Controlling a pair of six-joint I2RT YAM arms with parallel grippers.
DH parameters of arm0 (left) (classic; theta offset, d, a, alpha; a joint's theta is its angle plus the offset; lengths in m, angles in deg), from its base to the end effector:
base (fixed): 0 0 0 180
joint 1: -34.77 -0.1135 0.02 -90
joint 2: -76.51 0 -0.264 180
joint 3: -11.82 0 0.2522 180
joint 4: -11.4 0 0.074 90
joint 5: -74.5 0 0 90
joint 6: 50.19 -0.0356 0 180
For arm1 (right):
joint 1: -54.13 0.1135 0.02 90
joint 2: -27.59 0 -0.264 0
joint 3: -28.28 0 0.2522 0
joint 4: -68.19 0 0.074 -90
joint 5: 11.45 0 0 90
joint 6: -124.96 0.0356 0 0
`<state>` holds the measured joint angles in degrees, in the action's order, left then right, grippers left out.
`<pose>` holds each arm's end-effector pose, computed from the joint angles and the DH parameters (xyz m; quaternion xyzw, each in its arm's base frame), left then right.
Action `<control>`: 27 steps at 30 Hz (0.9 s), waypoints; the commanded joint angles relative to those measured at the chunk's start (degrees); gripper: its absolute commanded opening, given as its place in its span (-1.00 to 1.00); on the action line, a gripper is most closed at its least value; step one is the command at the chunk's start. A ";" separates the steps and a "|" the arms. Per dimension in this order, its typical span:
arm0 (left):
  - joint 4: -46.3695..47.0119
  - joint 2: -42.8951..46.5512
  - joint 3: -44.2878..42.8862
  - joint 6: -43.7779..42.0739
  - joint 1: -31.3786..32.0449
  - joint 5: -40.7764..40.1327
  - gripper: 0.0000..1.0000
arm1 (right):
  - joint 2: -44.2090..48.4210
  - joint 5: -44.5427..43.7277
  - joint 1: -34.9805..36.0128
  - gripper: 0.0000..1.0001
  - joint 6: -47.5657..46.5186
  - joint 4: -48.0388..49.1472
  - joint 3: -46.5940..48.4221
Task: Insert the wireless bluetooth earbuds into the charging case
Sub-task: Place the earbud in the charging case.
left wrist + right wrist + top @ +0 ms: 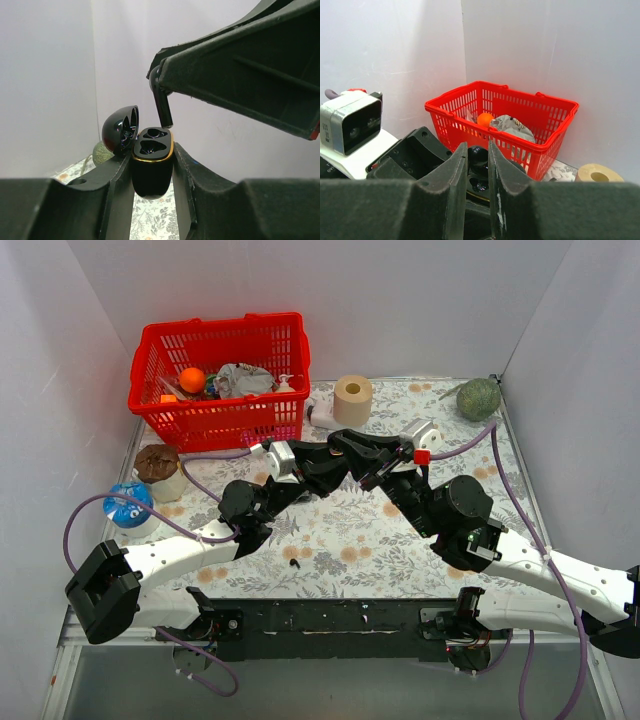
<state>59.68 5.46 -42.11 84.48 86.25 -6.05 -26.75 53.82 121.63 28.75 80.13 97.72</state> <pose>0.1627 -0.2138 0.3454 0.1007 0.4844 -0.6729 0.5499 0.0919 0.1830 0.4420 -0.1598 0.5177 0.3284 0.7737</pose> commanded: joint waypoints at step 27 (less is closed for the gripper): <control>-1.40 0.12 -2.64 6.75 -0.33 -0.58 -1.00 | -0.41 -5.33 0.08 -0.97 -0.11 6.74 -3.39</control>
<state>57.89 4.63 -43.18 91.28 86.23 -6.47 -27.02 49.12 121.63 28.72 84.24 94.64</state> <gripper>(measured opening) 0.304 0.260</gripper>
